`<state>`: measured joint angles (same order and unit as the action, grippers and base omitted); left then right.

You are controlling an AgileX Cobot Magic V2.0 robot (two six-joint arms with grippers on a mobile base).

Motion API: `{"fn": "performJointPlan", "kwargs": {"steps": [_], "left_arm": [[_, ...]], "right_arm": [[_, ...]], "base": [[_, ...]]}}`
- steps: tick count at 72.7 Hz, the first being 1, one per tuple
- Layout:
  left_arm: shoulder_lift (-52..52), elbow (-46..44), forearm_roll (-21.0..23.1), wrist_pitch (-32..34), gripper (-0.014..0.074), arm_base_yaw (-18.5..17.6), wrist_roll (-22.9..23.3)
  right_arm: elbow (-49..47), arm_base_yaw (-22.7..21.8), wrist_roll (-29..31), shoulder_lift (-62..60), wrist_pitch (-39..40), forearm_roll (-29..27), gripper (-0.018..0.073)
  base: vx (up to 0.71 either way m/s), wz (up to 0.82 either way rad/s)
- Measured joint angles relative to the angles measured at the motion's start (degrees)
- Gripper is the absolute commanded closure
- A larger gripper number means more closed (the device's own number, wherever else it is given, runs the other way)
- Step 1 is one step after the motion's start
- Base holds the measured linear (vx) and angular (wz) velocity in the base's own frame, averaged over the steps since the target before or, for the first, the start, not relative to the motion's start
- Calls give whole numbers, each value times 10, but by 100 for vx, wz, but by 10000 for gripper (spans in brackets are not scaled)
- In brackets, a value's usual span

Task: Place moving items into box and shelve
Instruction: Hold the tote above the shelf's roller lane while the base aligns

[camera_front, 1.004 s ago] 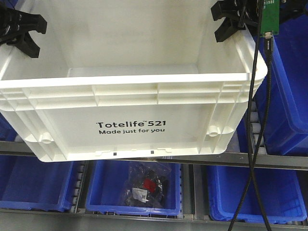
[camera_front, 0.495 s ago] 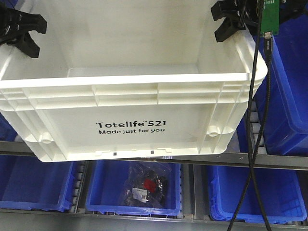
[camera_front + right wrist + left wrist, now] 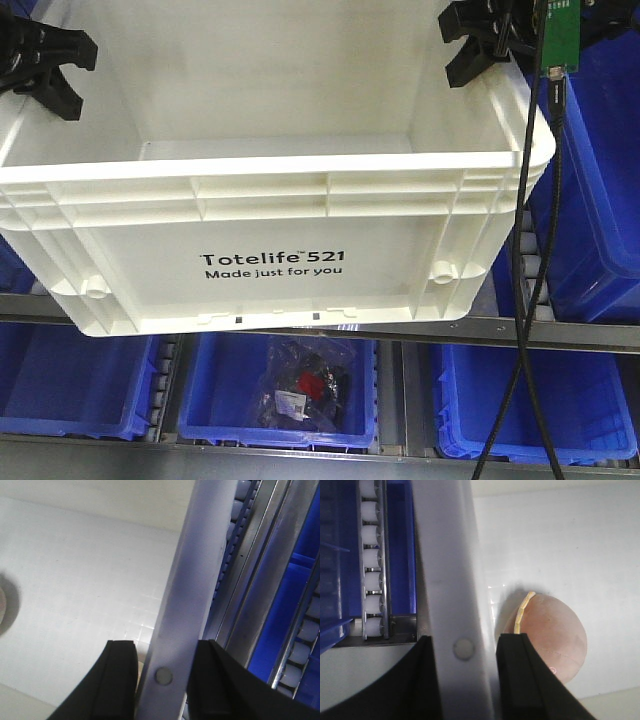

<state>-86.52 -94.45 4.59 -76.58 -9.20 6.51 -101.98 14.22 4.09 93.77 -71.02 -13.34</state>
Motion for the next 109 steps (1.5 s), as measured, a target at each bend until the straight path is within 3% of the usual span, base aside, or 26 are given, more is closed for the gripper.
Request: {"fn": "performJointPlan", "kwargs": {"steps": [46,67,85,109], "left_arm": [[0,0,-7,0,600,0,-16],[0,0,-43,-1,600,4,-26],[0,0,-42,-1,600,5,-27],[0,0,-42,5,600,5,-40]], "right_arm": [[0,4,8,0,12,-3,557],[0,60,-14,0,52,61,553],[2,68,-41,0,39,82,550],[102,71,-48,-18,81,73,549]], "base": [[0,0],[0,0],[0,0],[0,0]]}}
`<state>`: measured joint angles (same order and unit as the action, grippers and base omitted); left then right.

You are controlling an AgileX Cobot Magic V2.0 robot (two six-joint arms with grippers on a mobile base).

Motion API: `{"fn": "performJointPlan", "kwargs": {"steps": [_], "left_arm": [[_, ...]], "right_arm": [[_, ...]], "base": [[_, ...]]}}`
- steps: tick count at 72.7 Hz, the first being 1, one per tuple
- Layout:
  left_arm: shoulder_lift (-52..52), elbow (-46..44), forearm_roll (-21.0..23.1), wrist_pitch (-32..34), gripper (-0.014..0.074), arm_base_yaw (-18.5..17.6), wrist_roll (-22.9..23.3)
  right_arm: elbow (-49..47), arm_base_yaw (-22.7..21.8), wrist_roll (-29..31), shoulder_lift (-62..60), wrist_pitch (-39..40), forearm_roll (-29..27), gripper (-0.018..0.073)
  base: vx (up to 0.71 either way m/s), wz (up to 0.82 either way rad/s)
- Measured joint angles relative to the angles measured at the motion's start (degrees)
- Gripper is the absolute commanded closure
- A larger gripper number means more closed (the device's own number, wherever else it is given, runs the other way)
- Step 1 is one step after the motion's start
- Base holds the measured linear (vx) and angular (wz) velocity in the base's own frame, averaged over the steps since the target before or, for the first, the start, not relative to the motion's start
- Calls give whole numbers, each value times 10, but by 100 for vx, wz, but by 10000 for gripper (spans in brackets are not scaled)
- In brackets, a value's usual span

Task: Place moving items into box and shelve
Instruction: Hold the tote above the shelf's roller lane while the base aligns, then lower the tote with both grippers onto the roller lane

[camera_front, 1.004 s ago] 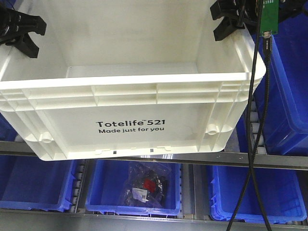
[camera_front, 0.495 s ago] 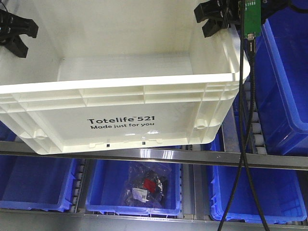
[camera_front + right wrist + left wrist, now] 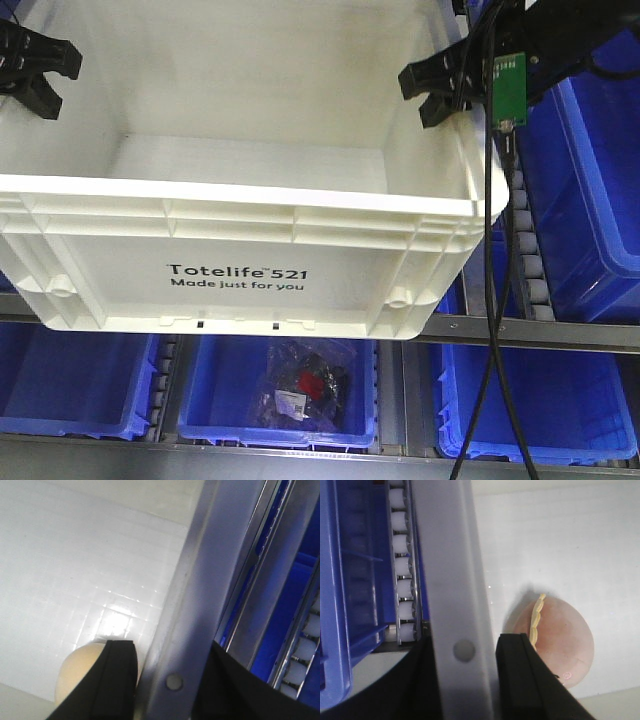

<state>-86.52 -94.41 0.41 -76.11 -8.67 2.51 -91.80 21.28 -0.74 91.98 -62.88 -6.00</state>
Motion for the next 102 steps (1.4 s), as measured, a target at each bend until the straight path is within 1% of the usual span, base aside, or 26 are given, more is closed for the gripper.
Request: {"fn": "performJointPlan", "kwargs": {"steps": [11,23,38,48,64,79,102], "left_arm": [[0,9,-4,26,600,0,-13],[0,49,-4,70,600,0,-29],[-2,80,-1,86,600,0,-31],[-4,80,-4,99,600,0,-32],[-26,80,3,133,600,4,-43],[-38,80,3,163,600,4,-50],[-68,80,-1,193,600,7,-63]], "right_arm": [[1,1,0,-2,13,2,549],[1,1,7,-3,21,8,549],[1,1,7,-3,31,8,549],[1,1,7,-3,48,11,549],[1,1,7,-2,79,20,549],[1,-2,7,15,86,25,549],[1,-4,18,40,99,26,549]], "base": [[0,0],[0,0],[0,0],[0,0],[0,0],[0,0],[0,0]]}}
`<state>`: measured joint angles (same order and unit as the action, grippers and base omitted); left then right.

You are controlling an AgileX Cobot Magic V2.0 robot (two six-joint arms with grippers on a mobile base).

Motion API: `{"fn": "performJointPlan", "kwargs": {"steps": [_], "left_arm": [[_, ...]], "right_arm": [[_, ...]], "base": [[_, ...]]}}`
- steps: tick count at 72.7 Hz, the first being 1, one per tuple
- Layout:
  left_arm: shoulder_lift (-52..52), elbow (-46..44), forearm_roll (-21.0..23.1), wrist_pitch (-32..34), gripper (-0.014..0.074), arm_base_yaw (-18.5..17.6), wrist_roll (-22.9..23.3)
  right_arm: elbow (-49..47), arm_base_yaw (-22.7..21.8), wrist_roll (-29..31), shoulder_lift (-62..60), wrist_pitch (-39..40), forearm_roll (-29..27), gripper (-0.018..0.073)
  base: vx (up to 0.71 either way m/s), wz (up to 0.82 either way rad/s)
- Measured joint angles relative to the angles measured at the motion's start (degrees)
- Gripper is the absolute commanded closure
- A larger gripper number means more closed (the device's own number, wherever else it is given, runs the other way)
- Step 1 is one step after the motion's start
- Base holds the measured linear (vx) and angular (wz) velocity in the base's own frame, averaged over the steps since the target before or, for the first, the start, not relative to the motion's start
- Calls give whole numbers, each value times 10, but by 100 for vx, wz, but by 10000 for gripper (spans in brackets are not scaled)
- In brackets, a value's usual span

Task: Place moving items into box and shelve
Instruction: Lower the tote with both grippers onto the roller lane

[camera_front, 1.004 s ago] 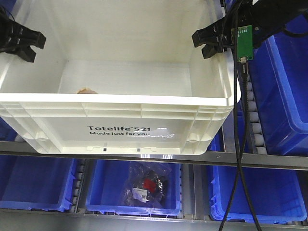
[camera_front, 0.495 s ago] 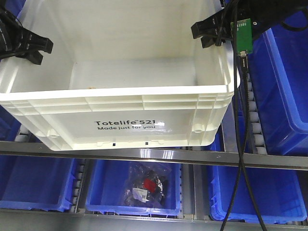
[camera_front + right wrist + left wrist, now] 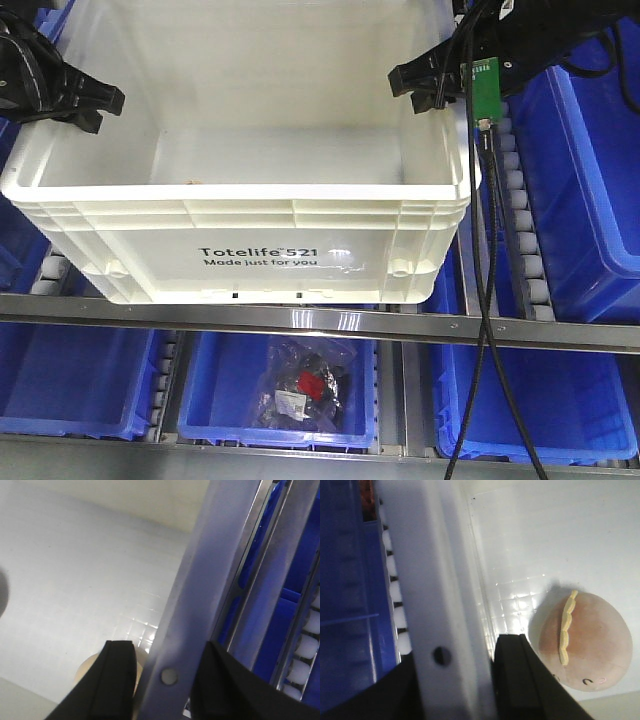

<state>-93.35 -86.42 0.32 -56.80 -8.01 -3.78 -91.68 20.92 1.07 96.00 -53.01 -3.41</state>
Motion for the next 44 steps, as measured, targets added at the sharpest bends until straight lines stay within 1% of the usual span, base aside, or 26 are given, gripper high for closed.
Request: {"fn": "performJointPlan", "kwargs": {"steps": [17,37,44], "left_arm": [[-4,0,0,38,600,0,-5],[-5,0,1,64,600,1,-5],[-13,0,7,70,600,2,-5]], "right_arm": [[0,-1,0,3,17,8,549],[0,-3,2,3,34,13,549],[0,-3,2,3,39,18,549]], "base": [[0,0],[0,0],[0,0]]}}
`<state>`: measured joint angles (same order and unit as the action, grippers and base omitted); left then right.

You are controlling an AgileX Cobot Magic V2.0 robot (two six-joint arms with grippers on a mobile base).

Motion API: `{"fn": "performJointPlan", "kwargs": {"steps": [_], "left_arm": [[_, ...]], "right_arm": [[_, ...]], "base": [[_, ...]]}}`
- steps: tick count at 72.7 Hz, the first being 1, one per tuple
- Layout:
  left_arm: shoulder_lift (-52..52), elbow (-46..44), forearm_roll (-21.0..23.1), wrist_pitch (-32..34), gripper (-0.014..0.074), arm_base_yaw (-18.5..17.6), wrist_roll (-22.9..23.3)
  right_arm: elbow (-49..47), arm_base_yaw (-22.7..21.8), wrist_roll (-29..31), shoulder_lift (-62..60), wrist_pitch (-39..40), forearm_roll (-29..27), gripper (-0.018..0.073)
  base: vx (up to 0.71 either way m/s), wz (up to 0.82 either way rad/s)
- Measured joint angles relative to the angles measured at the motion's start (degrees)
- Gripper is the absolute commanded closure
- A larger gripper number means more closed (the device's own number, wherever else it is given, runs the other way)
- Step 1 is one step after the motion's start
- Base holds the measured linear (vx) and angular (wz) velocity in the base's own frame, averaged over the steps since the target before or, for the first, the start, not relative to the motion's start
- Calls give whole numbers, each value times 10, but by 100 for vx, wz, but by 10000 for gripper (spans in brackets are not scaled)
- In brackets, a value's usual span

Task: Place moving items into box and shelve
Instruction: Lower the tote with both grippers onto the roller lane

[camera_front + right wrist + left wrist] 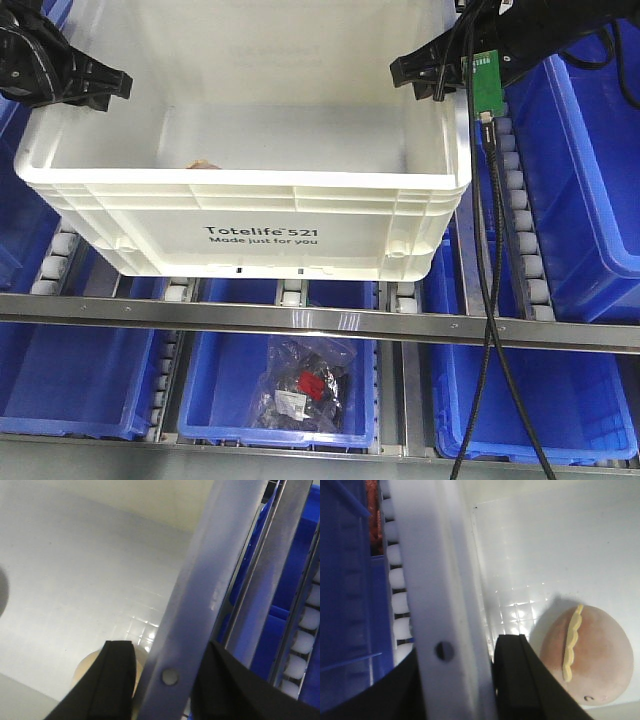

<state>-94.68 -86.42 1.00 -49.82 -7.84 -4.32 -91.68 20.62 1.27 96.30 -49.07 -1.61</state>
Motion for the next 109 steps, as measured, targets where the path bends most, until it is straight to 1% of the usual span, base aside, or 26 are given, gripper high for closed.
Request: {"fn": "performJointPlan", "kwargs": {"steps": [14,38,51,62,86,109], "left_arm": [[-21,0,24,0,600,0,0],[-38,0,42,11,600,0,-1],[-46,0,53,22,600,0,-5],[-46,0,54,24,600,0,-13],[-52,-2,48,25,600,0,-15],[-58,-8,49,44,596,0,-19]], "right_arm": [[0,0,-1,0,1,21,549],[0,0,-5,0,3,44,549],[0,0,-23,0,2,60,549],[0,1,-28,9,1,68,549],[0,1,-30,45,-2,80,549],[0,1,-33,57,5,94,547]], "base": [[0,0],[0,0],[0,0],[0,0],[0,0],[0,0]]}}
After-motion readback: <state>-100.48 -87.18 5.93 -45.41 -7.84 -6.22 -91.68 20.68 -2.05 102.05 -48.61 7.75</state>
